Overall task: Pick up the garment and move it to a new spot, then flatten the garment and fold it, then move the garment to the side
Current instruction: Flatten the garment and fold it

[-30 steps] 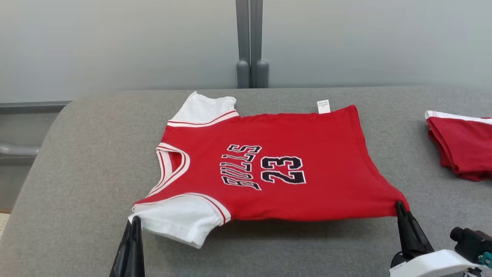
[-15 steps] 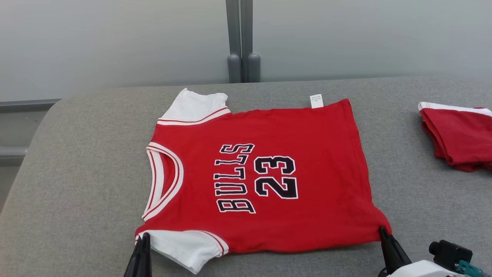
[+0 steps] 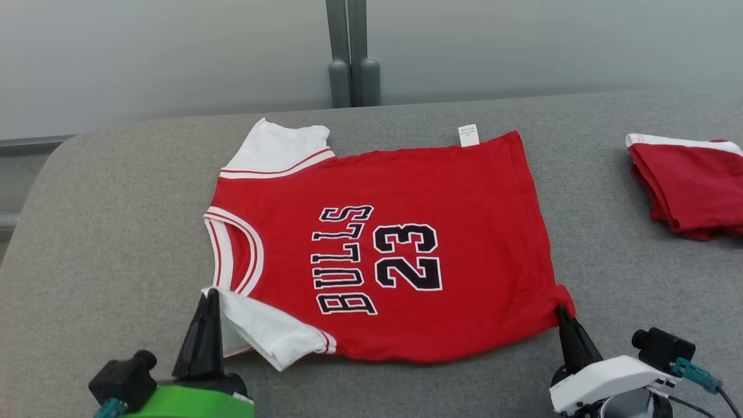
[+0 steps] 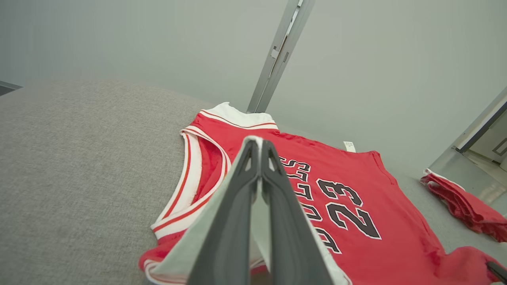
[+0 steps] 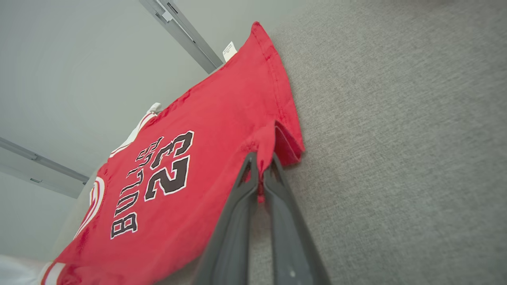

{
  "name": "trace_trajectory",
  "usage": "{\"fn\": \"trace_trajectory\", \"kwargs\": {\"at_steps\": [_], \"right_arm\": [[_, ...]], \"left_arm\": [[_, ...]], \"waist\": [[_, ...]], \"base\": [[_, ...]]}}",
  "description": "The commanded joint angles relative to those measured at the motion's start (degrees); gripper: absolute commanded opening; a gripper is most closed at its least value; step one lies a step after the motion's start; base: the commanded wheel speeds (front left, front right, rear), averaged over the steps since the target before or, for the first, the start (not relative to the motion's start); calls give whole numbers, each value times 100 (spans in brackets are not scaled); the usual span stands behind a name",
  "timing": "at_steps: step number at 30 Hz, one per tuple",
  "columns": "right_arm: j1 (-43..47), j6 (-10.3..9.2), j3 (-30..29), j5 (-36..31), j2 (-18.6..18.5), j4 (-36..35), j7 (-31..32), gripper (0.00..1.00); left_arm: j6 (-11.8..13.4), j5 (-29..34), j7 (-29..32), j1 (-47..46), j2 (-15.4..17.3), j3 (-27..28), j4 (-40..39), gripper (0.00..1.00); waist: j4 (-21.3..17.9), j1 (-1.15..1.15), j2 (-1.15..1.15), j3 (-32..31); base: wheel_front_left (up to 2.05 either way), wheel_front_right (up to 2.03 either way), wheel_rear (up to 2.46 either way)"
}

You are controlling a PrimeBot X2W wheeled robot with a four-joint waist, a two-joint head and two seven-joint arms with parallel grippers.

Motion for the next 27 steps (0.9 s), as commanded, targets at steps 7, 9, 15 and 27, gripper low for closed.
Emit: {"fn": "trace_trajectory", "kwargs": {"at_steps": [7, 9, 15, 27], "right_arm": [[-740, 2, 77, 91, -1, 368, -222, 0], [-902, 2, 37, 54, 1, 508, -276, 0], [-1350, 2, 64, 11, 5, 906, -361, 0], [-1988, 2, 363, 99, 4, 1355, -470, 0]], "left_arm": [[-11, 201, -20, -1038, -27, 272, 628, 0], [-11, 221, -21, -1201, -36, 320, 791, 0], [-12, 314, -22, -1666, -51, 388, 1234, 0], [-12, 560, -22, -2453, -5, 430, 1911, 0]], "waist": [[-153, 0, 0, 350], [-176, 0, 0, 427], [-228, 0, 0, 644], [-309, 0, 0, 925]], "base": [[0, 0, 0], [0, 0, 0], [0, 0, 0], [0, 0, 0]]}}
